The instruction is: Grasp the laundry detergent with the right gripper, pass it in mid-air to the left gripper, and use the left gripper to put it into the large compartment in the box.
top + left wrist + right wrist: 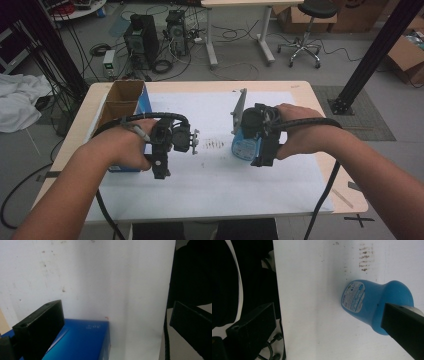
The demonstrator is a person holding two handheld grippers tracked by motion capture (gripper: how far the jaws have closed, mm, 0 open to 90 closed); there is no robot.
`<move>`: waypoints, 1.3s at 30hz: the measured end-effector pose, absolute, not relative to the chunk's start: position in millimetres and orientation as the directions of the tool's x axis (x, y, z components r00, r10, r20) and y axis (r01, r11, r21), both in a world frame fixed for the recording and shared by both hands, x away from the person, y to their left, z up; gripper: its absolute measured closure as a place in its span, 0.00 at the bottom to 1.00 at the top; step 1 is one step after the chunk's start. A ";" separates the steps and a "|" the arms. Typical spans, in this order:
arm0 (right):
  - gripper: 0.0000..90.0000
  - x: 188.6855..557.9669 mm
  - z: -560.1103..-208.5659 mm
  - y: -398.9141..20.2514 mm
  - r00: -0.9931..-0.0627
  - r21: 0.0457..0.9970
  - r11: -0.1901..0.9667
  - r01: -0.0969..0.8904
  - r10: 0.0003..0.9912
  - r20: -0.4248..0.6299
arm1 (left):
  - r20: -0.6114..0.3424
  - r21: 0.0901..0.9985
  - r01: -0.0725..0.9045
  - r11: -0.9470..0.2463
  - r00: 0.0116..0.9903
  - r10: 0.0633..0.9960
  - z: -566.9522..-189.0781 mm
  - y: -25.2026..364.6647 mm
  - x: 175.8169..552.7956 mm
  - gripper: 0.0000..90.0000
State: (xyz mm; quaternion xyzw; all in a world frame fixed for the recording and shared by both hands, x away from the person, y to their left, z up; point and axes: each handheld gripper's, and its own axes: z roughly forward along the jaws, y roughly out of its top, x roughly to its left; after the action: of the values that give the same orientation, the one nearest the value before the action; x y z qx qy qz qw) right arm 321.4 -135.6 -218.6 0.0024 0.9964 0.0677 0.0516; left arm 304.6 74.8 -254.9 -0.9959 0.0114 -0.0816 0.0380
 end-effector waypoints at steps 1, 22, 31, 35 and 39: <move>0.00 321.6 -218.6 -135.8 -0.995 0.131 0.991 -0.003 0.010 -0.101 | 0.161 -0.083 -0.017 -0.996 0.987 -0.030 -255.8 74.7 305.2 0.00; 0.00 329.5 -215.4 -141.1 -0.994 0.129 0.991 0.023 0.036 -0.102 | 0.164 -0.075 -0.021 -0.997 0.986 -0.033 -257.2 74.5 308.1 0.00; 0.00 330.9 -216.0 -142.7 -0.994 0.131 0.991 0.027 0.040 -0.097 | 0.165 -0.075 -0.021 -0.997 0.986 -0.033 -256.2 73.4 307.9 0.00; 0.00 331.0 -217.1 -142.9 -0.994 0.130 0.991 0.029 0.042 -0.098 | 0.164 -0.079 -0.022 -0.997 0.986 -0.034 -256.2 73.3 307.5 0.00; 0.00 331.3 -217.0 -143.4 -0.994 0.130 0.991 0.030 0.043 -0.097 | 0.165 -0.080 -0.021 -0.997 0.986 -0.034 -256.0 73.4 307.4 0.00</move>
State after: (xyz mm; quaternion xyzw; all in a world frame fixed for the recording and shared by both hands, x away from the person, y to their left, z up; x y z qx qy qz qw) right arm 331.3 -143.4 -217.0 0.0184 0.9965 0.0642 0.0501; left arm 307.4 73.4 -256.0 -0.9957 0.0140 -0.0832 0.0391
